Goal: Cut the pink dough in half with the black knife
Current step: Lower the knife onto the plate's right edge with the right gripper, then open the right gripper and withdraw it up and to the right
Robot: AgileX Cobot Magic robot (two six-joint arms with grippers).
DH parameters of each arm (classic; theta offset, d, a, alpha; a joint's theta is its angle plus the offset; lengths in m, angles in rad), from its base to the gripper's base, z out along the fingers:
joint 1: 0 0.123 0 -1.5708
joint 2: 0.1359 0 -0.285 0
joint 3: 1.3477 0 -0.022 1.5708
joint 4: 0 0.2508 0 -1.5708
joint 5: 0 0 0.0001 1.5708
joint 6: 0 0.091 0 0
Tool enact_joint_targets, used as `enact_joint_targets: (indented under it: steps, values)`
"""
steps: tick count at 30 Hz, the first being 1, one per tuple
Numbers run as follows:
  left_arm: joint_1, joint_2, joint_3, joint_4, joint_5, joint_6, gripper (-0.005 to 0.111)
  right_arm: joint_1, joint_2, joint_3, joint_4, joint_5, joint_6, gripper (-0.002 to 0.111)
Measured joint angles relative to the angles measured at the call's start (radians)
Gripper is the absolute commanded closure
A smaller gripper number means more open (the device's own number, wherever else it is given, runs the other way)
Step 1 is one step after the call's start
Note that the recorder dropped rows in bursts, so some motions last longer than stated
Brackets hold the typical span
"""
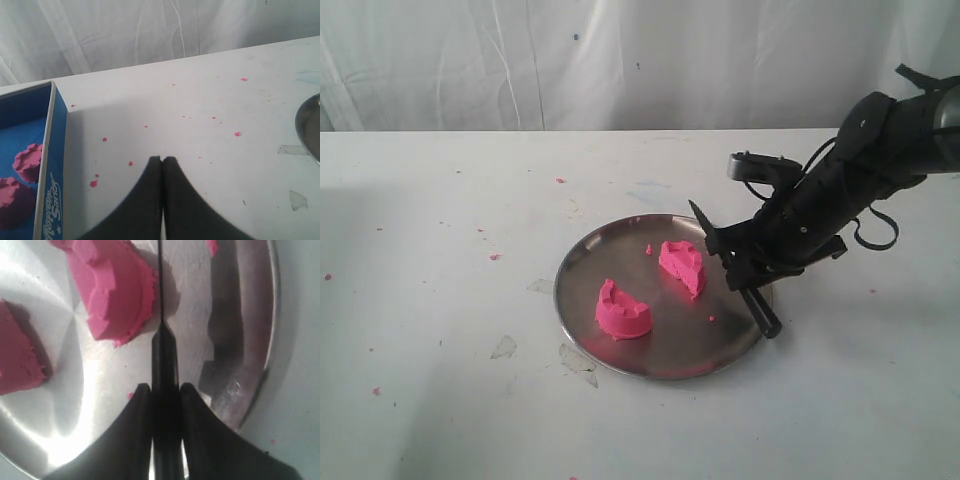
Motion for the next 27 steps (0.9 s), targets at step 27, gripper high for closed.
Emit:
enact_joint_targets:
  steps: [27]
  values:
    - [0.0,0.0,0.0,0.0,0.0,0.0,0.107,0.0,0.051,0.0,0.086,-0.025,-0.097,0.065]
